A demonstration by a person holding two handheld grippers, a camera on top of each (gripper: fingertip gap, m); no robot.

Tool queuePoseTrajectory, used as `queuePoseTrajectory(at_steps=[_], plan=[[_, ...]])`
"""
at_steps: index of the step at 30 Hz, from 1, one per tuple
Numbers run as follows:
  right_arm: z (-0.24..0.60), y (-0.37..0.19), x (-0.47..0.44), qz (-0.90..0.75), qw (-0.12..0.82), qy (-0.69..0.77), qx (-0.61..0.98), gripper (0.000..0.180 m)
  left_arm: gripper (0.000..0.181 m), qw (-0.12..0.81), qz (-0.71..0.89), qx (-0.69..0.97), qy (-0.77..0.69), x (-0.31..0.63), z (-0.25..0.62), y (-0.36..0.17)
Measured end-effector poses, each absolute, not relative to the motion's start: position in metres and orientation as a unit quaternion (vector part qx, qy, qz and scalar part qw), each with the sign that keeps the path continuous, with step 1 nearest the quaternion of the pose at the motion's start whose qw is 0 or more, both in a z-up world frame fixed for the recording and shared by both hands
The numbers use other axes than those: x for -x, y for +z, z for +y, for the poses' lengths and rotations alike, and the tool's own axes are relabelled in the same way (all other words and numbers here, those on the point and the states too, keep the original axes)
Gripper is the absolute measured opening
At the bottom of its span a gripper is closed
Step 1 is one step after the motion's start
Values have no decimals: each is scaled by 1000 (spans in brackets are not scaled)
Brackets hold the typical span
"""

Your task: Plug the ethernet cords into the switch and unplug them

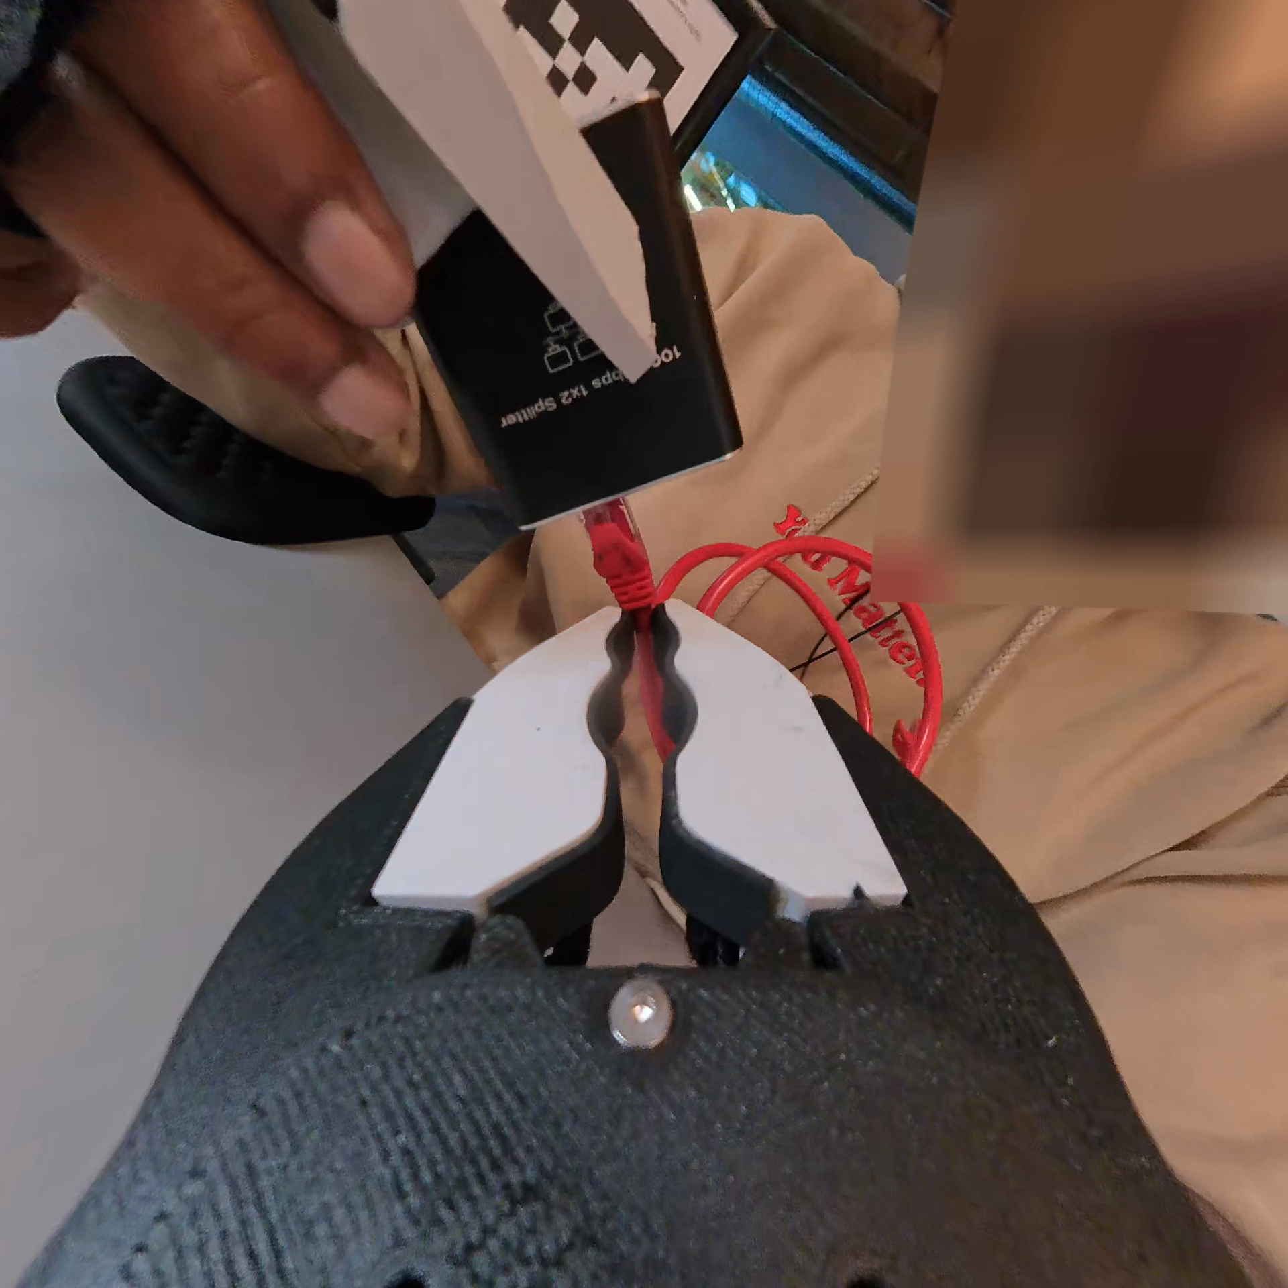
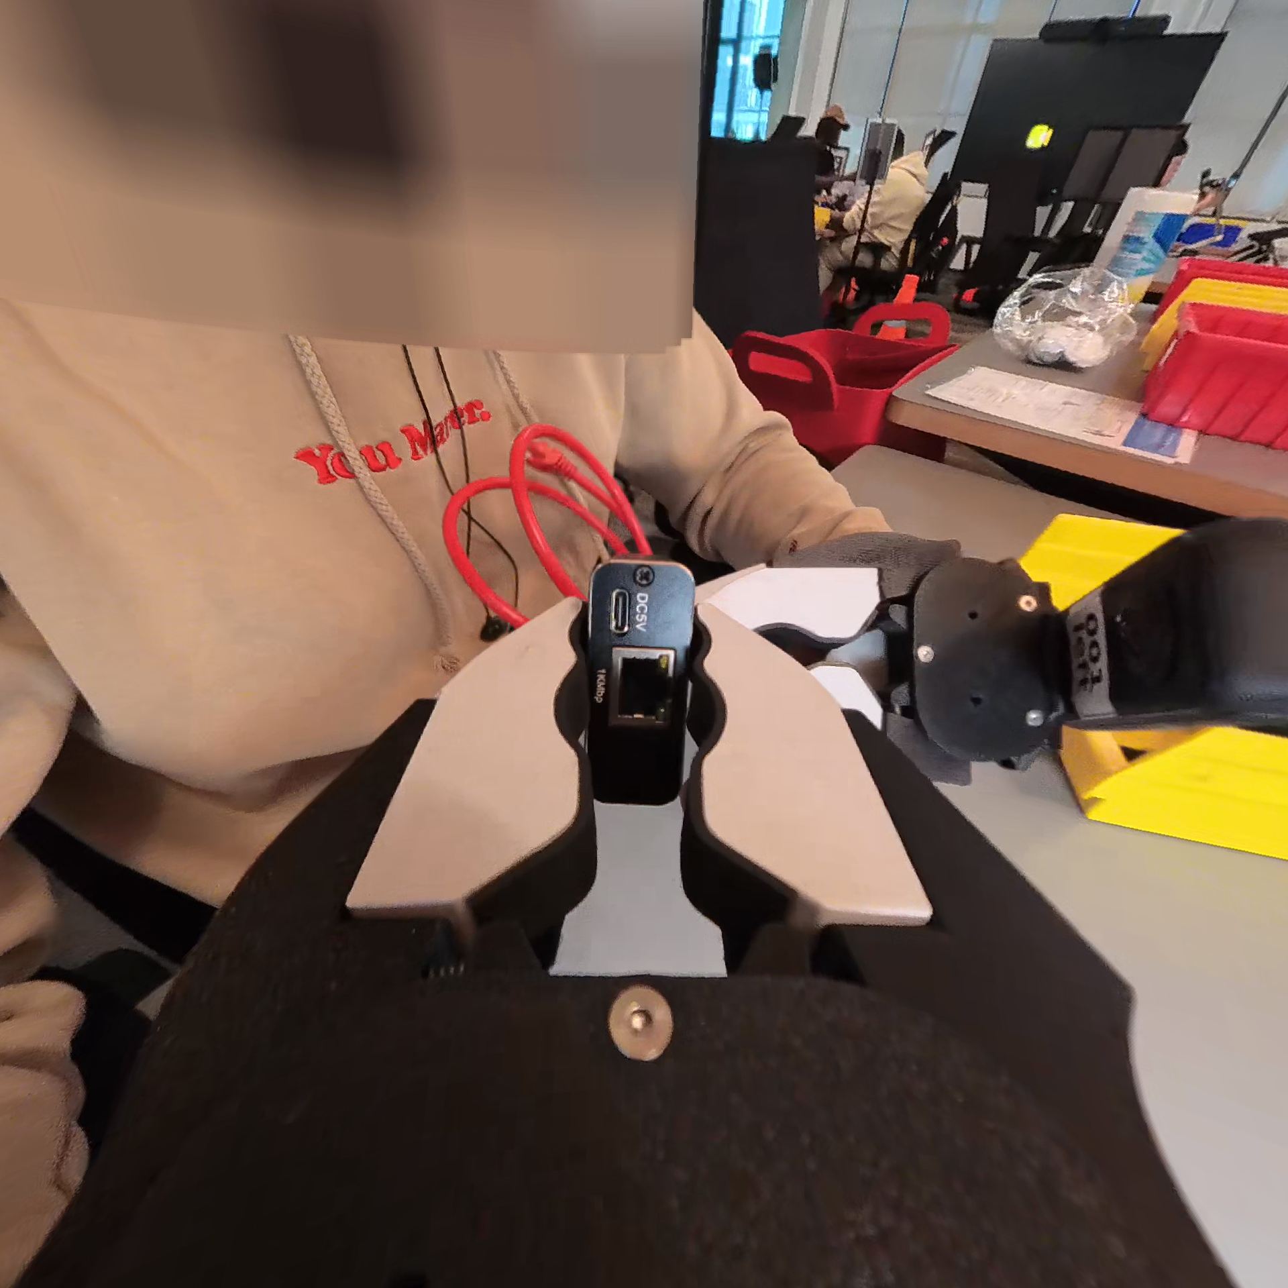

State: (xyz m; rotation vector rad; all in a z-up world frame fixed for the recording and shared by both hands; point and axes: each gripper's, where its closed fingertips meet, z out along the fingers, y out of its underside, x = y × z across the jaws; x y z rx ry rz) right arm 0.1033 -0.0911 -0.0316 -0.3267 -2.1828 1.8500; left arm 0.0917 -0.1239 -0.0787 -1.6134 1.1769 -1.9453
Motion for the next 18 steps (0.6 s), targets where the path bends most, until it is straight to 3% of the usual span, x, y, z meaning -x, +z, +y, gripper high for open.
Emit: queuePoseTrajectory(at_steps=[18], plan=[[-78,-32,-88,-729,132,656,146,24,4,257,422,606,-624,-88,-104,-87]])
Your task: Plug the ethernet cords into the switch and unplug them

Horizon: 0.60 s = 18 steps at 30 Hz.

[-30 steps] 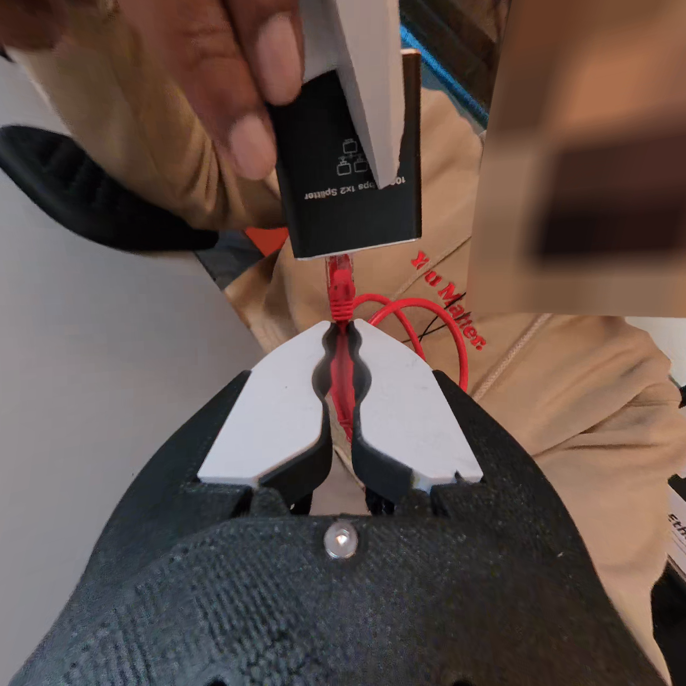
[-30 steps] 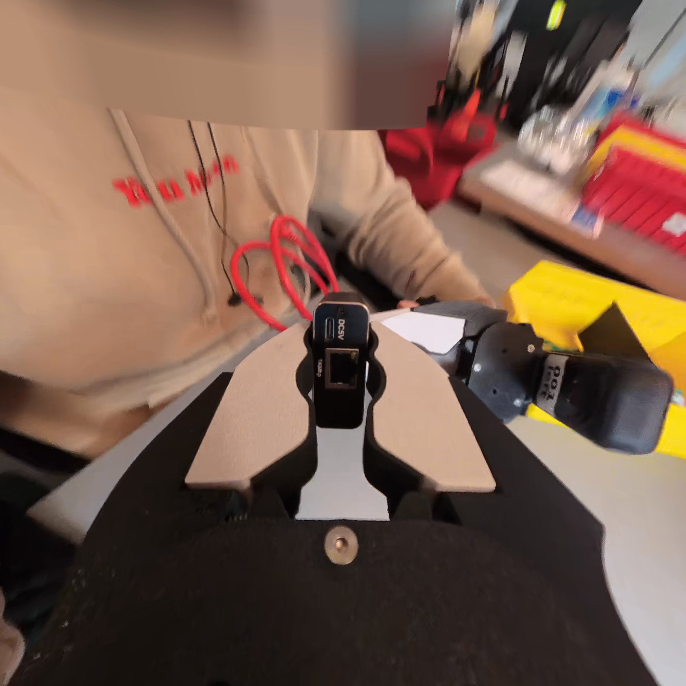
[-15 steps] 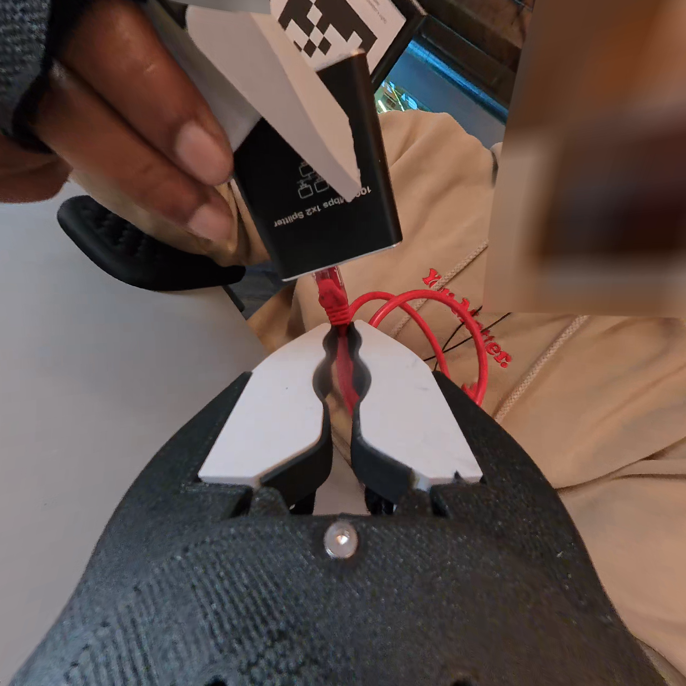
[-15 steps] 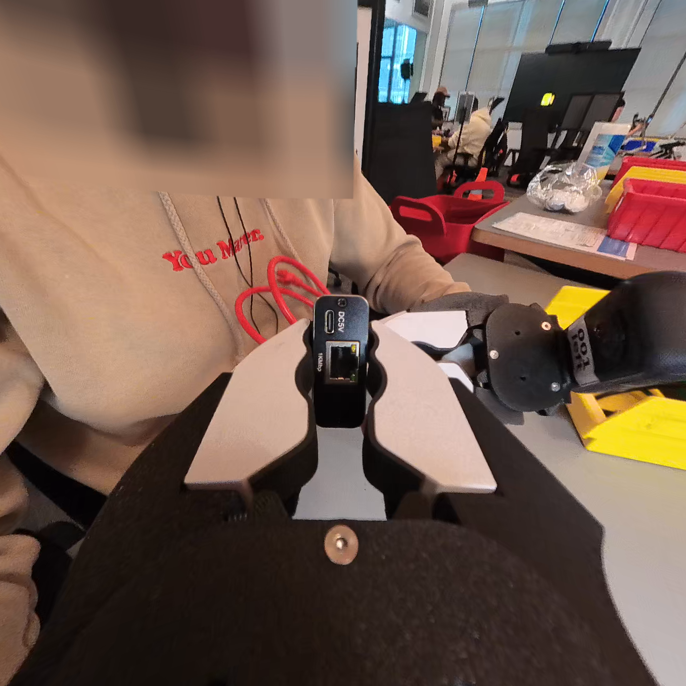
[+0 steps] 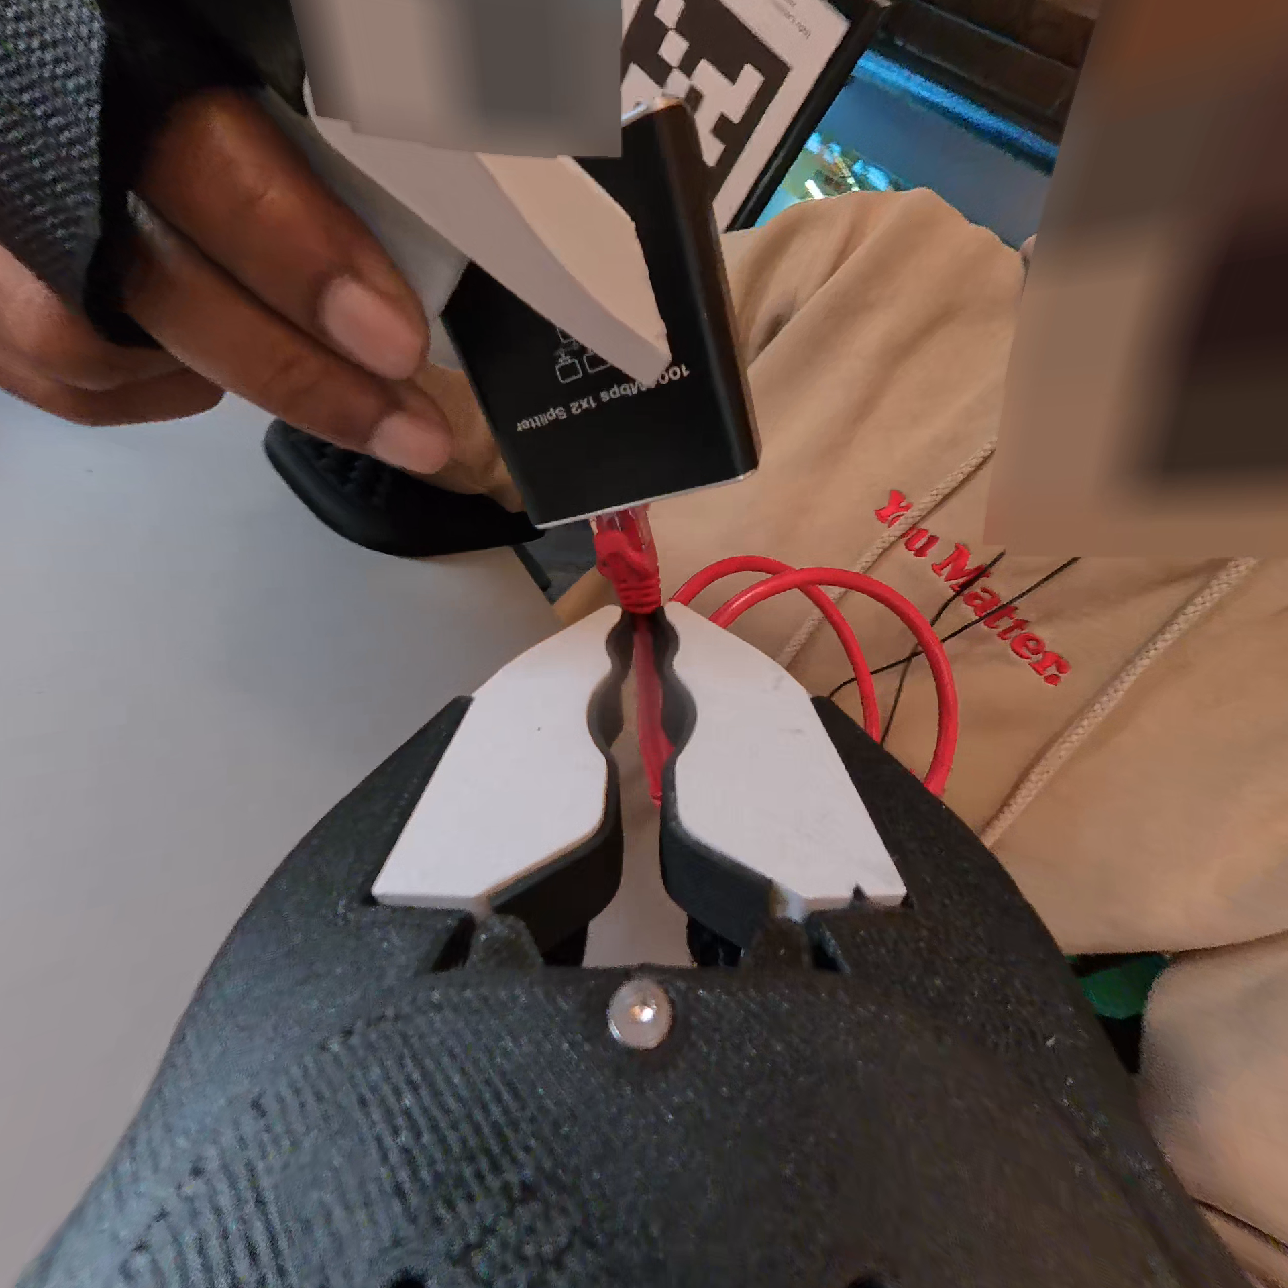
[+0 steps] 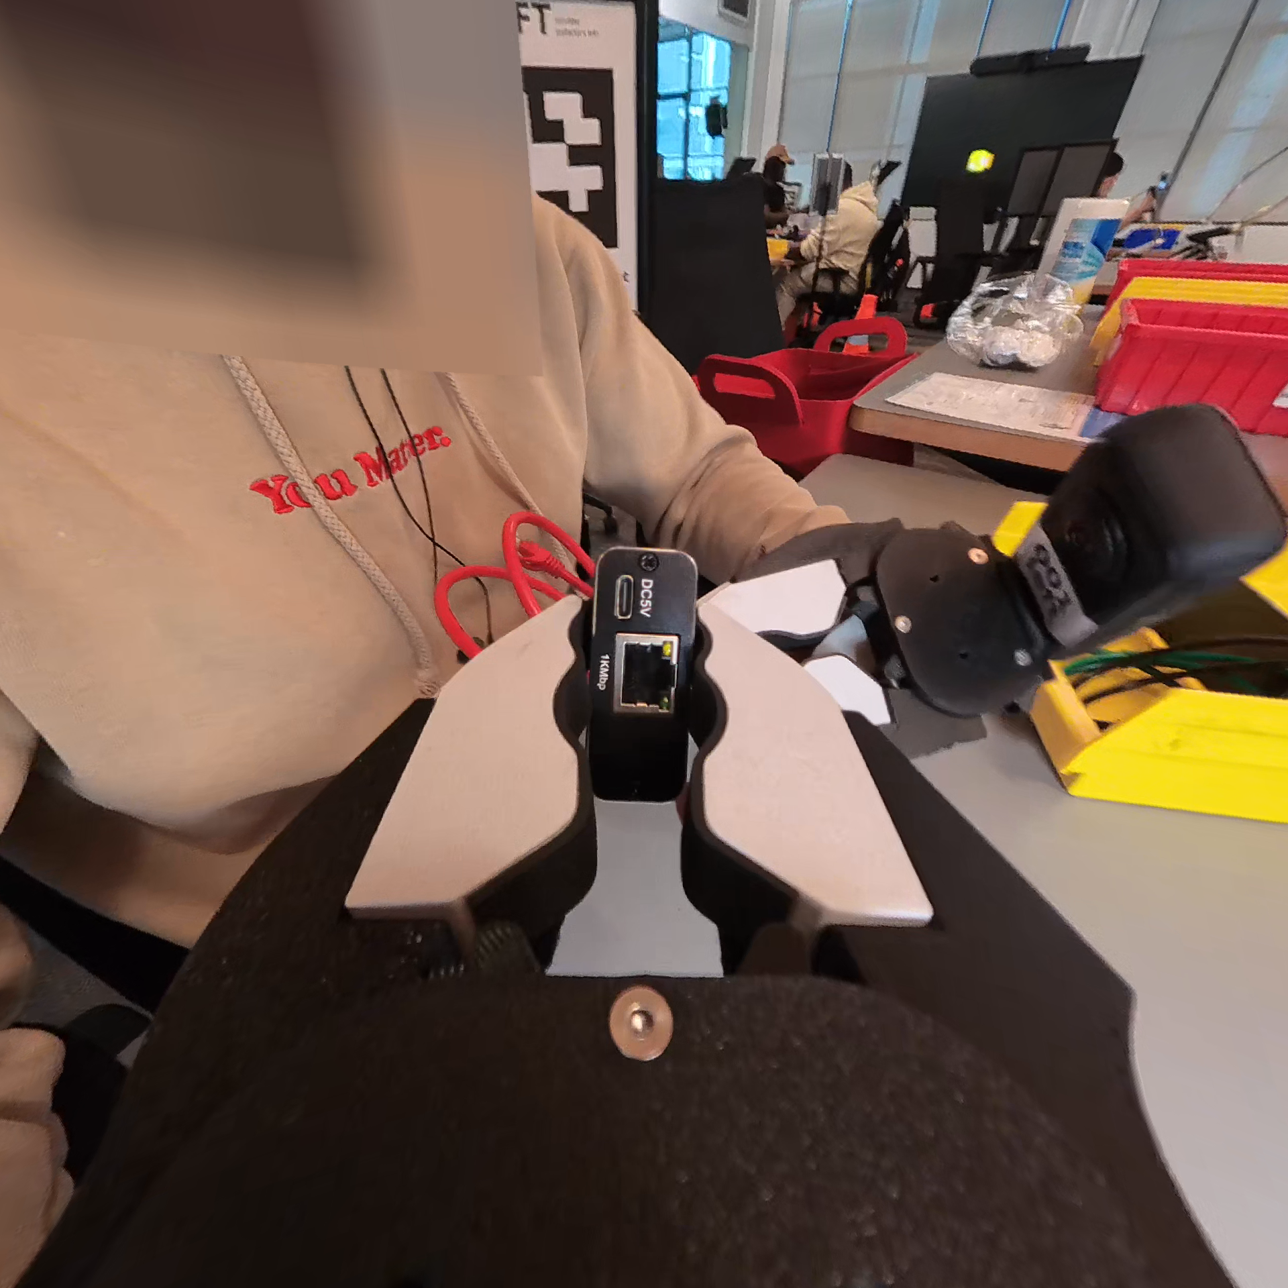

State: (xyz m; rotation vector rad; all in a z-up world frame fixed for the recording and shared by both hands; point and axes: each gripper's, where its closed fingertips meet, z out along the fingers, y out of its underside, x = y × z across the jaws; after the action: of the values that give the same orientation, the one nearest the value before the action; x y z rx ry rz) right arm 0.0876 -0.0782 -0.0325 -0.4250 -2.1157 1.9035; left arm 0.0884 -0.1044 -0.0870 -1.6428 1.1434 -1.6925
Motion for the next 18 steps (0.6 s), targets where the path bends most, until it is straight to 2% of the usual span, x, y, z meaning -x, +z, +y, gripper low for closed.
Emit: queuePoseTrajectory(at_steps=[3,5,8,11,13,18], plan=[[-68,-22,-87,-724,175,651,149,24,7,294,400,621,-607,-81,-93,-78],[-62,-18,-86,-724,198,640,163,24,24,341,385,639,-572,-77,-82,-70],[-53,-15,-77,-724,233,620,192,24,33,398,388,696,-454,-71,-61,-78],[-42,-11,-64,-715,280,599,227,24,27,442,383,723,-367,-69,-47,-76],[-38,-8,-57,-708,295,592,247,24,11,484,382,730,-294,-63,-36,-74],[-34,-4,-51,-704,320,576,266,24,8,502,383,746,-214,-53,-28,-69]])
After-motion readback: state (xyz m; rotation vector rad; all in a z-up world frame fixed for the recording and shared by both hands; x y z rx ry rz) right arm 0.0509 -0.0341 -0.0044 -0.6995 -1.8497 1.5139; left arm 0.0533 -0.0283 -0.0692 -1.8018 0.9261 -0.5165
